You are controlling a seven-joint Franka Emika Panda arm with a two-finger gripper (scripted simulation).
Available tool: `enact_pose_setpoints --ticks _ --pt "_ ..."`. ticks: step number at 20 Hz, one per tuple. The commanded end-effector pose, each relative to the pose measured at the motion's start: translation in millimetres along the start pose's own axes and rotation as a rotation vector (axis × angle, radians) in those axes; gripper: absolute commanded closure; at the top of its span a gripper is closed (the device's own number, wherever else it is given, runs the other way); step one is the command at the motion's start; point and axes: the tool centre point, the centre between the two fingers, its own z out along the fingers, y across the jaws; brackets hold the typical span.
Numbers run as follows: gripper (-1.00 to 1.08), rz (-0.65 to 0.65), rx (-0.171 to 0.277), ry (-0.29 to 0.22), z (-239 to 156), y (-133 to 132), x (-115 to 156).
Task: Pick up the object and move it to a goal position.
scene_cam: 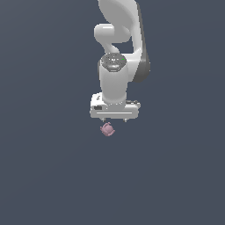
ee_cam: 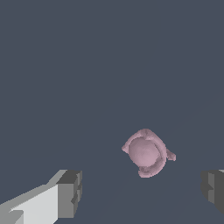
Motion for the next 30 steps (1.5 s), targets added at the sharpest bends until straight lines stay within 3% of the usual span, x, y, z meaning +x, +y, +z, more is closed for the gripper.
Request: enact_pose_setpoints --ticks 1,11,19,30 --pt "-0.92 0.000 0.000 0.000 0 0 0" --pt "-0.92 -0.036 0.018 0.035 -16 -9 10" --pt "-0.92 -0.047 0.017 0.035 -14 -8 10" --pt "-0.92 -0.193 0.003 0.031 5 3 5"
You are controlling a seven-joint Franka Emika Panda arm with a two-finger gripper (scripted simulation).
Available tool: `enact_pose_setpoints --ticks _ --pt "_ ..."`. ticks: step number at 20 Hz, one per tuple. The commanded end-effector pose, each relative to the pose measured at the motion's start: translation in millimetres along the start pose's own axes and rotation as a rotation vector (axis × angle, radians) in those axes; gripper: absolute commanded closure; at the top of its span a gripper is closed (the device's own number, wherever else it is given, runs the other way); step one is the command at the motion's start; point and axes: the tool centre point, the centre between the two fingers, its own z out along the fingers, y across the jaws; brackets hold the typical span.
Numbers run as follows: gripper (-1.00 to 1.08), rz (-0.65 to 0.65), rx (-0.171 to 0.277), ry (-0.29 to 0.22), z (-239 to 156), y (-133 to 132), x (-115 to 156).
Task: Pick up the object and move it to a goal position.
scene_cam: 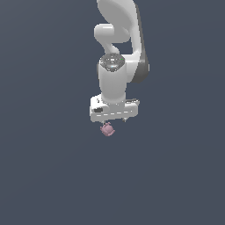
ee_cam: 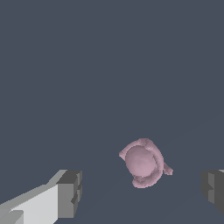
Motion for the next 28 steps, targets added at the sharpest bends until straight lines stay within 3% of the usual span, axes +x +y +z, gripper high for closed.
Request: enact_pose_setpoints --ticks 1,17,28 --pt "-0.92 -0.049 -0.003 -0.002 6 3 -3" --pt "-0.92 -0.452 -0.018 -0.022 56 26 -29" --pt "-0.92 -0.596 -0.017 -0.028 73 33 -39"
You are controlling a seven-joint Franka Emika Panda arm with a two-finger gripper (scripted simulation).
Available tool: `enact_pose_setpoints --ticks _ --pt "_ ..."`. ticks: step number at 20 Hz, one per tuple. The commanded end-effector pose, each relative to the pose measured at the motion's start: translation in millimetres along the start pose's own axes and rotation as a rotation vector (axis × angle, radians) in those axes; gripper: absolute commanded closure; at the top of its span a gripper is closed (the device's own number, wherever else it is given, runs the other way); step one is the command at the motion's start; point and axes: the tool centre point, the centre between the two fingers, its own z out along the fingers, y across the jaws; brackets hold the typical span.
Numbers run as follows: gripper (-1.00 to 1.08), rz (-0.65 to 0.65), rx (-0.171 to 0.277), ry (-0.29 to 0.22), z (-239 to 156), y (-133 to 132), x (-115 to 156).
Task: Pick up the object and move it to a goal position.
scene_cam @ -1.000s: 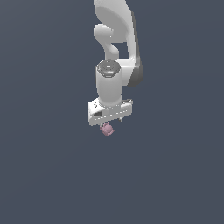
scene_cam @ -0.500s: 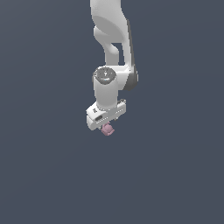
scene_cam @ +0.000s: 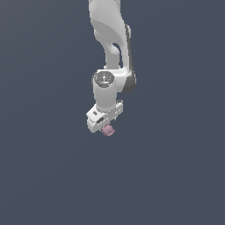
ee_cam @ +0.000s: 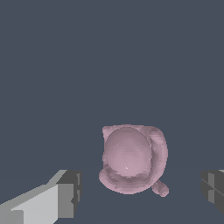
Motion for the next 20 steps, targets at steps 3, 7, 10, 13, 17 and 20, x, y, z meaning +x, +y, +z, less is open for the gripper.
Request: enact_pose_setpoints --ticks 3,7,10,13,17,20 --pt "-0.92 -0.024 0.000 0.000 2 0 -2" --pt "-0.92 -0.020 0.000 -0.001 4 0 -2" --pt "-0.92 -0.021 0.000 0.000 11 0 -2" --pt "-0.92 -0.022 0.000 0.000 24 -1 -2" --pt "-0.92 -0.024 0.000 0.000 43 -1 -3" --pt "-0.92 -0.025 0.000 0.000 50 -1 -2"
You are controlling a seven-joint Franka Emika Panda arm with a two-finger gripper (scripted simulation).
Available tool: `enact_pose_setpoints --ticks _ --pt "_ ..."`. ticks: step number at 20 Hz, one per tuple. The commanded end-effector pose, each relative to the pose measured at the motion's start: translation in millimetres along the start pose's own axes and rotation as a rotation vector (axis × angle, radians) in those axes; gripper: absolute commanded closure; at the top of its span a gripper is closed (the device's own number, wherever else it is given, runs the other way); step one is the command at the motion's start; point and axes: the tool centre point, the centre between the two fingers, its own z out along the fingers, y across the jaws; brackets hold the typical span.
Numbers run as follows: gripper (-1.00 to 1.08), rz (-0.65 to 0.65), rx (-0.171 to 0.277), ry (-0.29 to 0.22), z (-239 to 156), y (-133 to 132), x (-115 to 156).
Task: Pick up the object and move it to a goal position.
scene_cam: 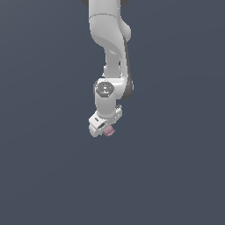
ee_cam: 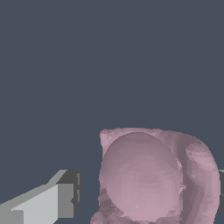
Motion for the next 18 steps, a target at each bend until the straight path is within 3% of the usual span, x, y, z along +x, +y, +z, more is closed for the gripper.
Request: enact_pose_setpoints --ticks 1,3,4,18 --pt "-0.92 0.000 -0.001 0.001 5.1 0.7 0.4" --pt "-0.92 0.000 -0.001 0.001 6.0 1.0 0.6" --pt "1.08 0.000 -0.001 0.001 6.0 1.0 0.6" --pt "1.08 0.001 -0.003 0.002 1.1 3.7 -2.5"
